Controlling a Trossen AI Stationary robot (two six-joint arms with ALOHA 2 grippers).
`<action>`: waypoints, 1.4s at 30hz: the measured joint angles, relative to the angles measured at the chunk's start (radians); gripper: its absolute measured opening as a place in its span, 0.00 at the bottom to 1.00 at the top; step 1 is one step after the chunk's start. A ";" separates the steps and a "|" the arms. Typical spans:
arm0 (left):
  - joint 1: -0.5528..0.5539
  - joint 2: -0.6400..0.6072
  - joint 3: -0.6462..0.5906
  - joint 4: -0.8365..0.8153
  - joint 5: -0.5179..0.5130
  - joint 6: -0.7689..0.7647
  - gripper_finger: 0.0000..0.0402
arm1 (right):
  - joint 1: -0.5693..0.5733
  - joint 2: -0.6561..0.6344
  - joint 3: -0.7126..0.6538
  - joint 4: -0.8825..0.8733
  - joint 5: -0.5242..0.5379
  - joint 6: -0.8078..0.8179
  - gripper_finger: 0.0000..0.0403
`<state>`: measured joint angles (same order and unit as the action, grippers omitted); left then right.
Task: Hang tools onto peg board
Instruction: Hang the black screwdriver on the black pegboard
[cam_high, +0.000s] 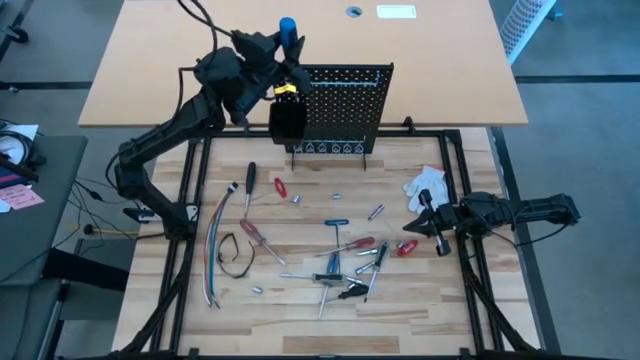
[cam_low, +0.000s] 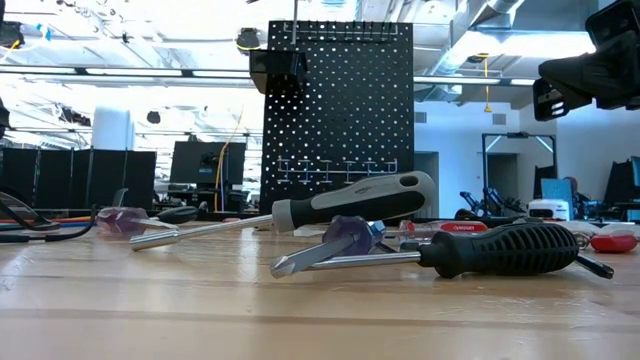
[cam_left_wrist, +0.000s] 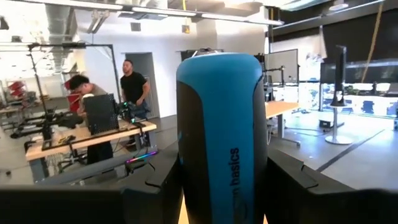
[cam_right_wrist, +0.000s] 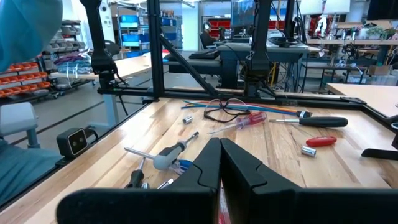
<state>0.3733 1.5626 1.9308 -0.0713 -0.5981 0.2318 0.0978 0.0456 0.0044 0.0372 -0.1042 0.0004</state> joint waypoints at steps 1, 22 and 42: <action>-0.005 -0.002 0.000 0.012 0.000 0.005 0.39 | 0.000 0.000 0.000 0.000 0.000 0.000 0.04; -0.073 -0.012 0.001 0.061 0.033 -0.027 0.39 | 0.000 0.000 0.000 0.000 0.000 0.000 0.04; 0.029 0.086 0.000 0.086 0.026 -0.034 0.39 | 0.000 0.000 0.000 0.000 0.000 0.000 0.04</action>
<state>0.4025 1.6482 1.9308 0.0142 -0.5724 0.1975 0.0978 0.0457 0.0044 0.0375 -0.1040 0.0006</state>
